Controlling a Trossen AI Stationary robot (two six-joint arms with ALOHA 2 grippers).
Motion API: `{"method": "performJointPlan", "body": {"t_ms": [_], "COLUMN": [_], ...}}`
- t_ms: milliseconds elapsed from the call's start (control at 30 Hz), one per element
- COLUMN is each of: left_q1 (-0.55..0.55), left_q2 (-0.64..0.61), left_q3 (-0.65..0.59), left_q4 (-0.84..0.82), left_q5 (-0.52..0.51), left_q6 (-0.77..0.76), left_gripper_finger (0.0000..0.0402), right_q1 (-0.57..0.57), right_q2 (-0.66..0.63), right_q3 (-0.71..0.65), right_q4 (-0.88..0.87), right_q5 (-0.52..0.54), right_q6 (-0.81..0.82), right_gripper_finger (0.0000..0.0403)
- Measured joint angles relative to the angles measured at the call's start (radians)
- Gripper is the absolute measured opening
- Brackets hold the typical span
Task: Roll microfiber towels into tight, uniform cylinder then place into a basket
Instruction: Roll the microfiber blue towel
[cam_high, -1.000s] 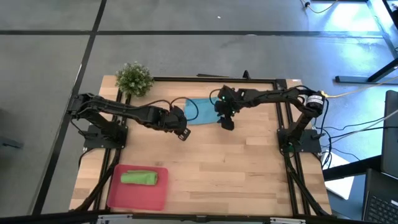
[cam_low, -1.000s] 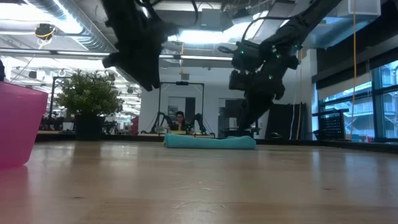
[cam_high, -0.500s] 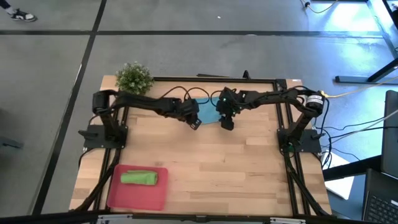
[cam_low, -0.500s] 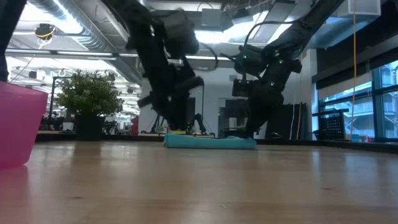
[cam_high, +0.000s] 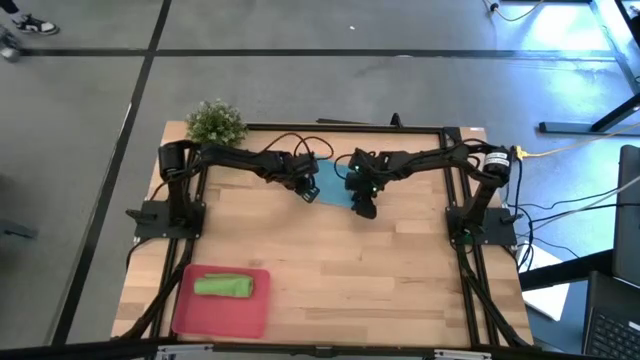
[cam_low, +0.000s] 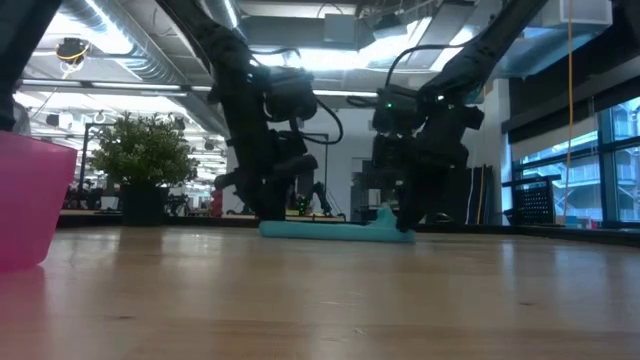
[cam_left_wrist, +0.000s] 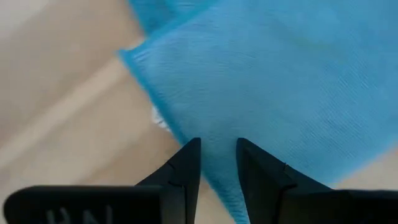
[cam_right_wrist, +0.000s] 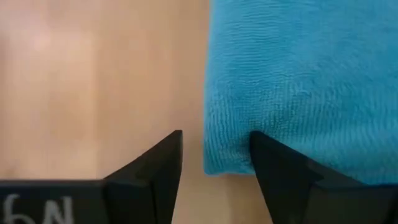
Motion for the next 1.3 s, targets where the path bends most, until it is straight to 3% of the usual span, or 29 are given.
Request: {"method": "performJointPlan", "body": {"t_ms": [167,467,667,833,933,1300], "left_q1": [0.053,0.095,0.064,-0.011,-0.067,-0.133], "left_q2": [0.0,-0.061,-0.181,-0.195,-0.162,0.012], "left_q3": [0.0,0.002,0.003,0.003,0.004,0.003], "left_q4": [0.001,0.018,0.006,0.001,0.004,0.075], "left_q5": [-0.001,-0.002,-0.003,-0.002,-0.002,-0.058], "left_q6": [0.072,0.094,0.149,0.114,0.068,-0.074], "left_gripper_finger": [0.0093,0.0093,0.0093,0.0093,0.0093,0.0093], "right_q1": [0.04,0.071,0.048,-0.012,-0.062,-0.208], "right_q2": [0.003,-0.015,-0.054,-0.062,-0.062,-0.059], "right_q3": [0.0,0.058,0.133,0.17,0.172,0.098], "right_q4": [-0.008,-0.015,-0.095,-0.171,-0.192,-0.236], "right_q5": [-0.137,-0.141,-0.078,0.063,0.124,0.129], "right_q6": [0.017,0.044,0.037,0.042,0.071,0.119], "right_gripper_finger": [0.0178,0.0166,0.0165,0.0165,0.0165,0.0165]}}
